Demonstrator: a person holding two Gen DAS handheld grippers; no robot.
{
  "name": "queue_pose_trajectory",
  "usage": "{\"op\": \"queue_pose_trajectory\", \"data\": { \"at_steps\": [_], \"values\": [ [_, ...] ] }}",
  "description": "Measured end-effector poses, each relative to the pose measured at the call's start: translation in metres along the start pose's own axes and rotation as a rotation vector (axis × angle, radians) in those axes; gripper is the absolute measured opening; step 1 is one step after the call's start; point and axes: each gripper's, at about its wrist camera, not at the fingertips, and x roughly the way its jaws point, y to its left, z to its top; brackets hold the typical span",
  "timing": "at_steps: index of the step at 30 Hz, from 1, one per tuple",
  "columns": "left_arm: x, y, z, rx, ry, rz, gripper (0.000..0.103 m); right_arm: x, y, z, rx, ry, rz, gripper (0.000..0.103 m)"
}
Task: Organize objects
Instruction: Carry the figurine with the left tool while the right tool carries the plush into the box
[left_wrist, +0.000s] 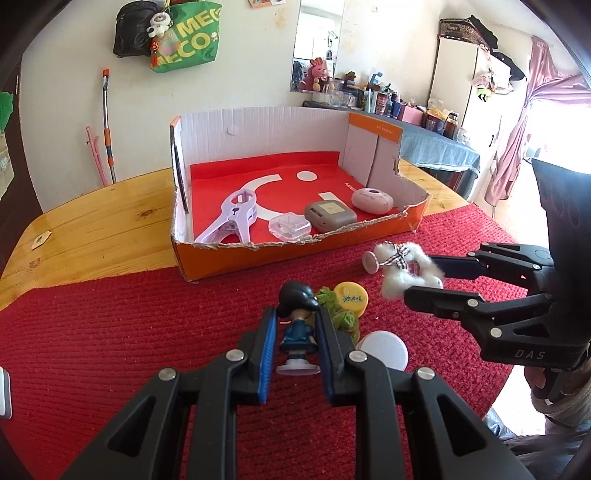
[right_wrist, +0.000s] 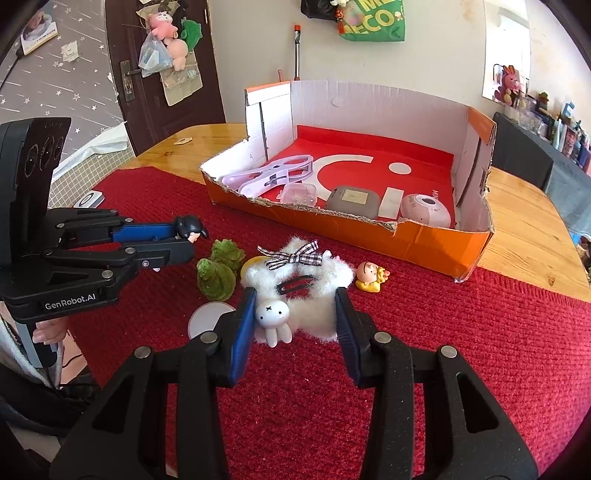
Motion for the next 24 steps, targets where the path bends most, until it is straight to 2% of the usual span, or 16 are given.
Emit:
{"op": "queue_pose_trajectory", "data": {
  "at_steps": [7,14,17,24],
  "values": [
    [-0.008,-0.002,0.018,0.001,-0.025,-0.022,0.022,-0.015,-0.001,0.012,0.005,-0.035,0.014,0.039],
    [0.004,-0.005,0.062,0.032,-0.041,-0.032,0.022,-0.018,-0.014,0.043,-0.004,-0.056,-0.012,0.039],
    [0.021,-0.006,0.084,0.045,-0.022,-0.038,0.022,-0.012,-0.024,0.061,-0.004,-0.052,-0.029,0.039],
    [0.077,0.006,0.129,0.005,0.087,-0.074,0.022,0.019,-0.055,0.1,-0.002,0.007,-0.062,0.039]
  ]
}}
